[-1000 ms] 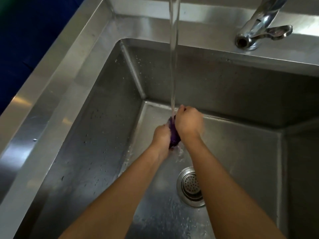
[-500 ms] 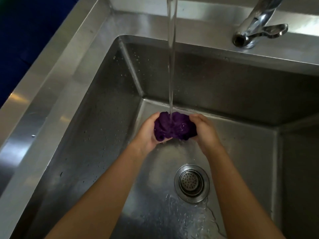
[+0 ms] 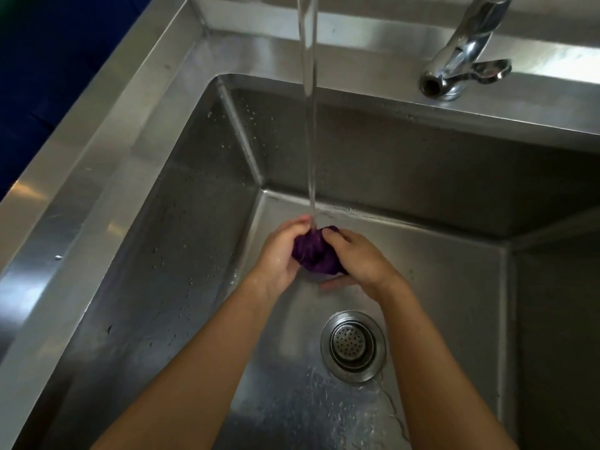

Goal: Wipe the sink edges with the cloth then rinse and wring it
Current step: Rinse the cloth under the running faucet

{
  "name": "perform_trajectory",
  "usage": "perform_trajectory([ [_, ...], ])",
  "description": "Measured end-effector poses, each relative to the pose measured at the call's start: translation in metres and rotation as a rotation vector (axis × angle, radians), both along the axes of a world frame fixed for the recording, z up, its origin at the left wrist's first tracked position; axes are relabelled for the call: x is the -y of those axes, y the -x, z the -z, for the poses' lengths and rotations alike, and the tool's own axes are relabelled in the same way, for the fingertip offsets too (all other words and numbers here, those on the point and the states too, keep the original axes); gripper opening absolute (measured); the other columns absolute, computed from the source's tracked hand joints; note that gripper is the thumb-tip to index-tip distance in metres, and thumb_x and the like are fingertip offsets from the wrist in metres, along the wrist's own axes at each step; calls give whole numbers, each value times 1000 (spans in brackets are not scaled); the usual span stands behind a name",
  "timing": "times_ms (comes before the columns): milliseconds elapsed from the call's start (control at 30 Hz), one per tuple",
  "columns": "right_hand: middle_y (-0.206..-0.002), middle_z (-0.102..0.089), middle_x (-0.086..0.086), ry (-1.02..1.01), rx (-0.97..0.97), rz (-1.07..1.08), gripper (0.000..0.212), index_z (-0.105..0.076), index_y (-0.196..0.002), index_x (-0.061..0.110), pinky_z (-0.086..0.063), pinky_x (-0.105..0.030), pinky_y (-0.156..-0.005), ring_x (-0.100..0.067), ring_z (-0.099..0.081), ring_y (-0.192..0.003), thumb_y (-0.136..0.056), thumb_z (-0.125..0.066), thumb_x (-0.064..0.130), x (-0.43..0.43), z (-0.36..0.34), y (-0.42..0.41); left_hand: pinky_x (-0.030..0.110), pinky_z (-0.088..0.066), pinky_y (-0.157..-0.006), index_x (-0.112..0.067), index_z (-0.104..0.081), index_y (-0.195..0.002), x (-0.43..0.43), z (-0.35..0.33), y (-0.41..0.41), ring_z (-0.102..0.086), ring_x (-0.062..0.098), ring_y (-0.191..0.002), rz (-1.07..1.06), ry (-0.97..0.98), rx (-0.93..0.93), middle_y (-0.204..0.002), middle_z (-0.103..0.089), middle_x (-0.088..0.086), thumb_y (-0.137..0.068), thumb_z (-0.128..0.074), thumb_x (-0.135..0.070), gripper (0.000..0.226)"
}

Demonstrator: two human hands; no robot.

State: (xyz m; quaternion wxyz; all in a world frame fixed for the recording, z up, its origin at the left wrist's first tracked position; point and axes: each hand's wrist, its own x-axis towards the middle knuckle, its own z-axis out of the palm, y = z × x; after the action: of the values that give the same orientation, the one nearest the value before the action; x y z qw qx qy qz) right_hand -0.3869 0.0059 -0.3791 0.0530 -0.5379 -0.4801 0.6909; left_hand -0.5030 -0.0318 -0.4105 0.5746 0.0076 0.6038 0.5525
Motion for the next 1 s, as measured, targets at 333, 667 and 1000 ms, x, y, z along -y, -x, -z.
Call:
perform_trajectory([
  [333, -109, -45, -5, -762, 347, -145, 39, -54, -111, 18, -48, -33, -79, -26, -57, -91, -89, -49, 50, 30, -32, 31, 15, -47, -43, -11, -58, -64, -2, -23, -7, -59, 10, -41, 152, 75, 157, -46, -59, 1, -99, -34, -32, 47],
  [667, -115, -65, -18, -558, 597, -114, 41, -66, -106, 6, -46, -34, -87, -34, -61, -107, -98, -34, 31, -12, 1, 38, 15, -38, -35, -13, -58, -65, 7, -7, -38, -57, 13, -43, 7, 198, -99, -54, -60, 3, -95, -44, -28, 36],
  [1000, -108, -59, -16, -487, 258, -104, 43, -54, -108, 8, -44, -36, -87, -29, -55, -100, -90, -42, 45, 10, -11, 24, 32, -55, -62, -21, -68, -93, 1, -19, -21, -66, 19, -88, 98, 127, 252, -92, -71, 4, -73, -49, -74, 60],
])
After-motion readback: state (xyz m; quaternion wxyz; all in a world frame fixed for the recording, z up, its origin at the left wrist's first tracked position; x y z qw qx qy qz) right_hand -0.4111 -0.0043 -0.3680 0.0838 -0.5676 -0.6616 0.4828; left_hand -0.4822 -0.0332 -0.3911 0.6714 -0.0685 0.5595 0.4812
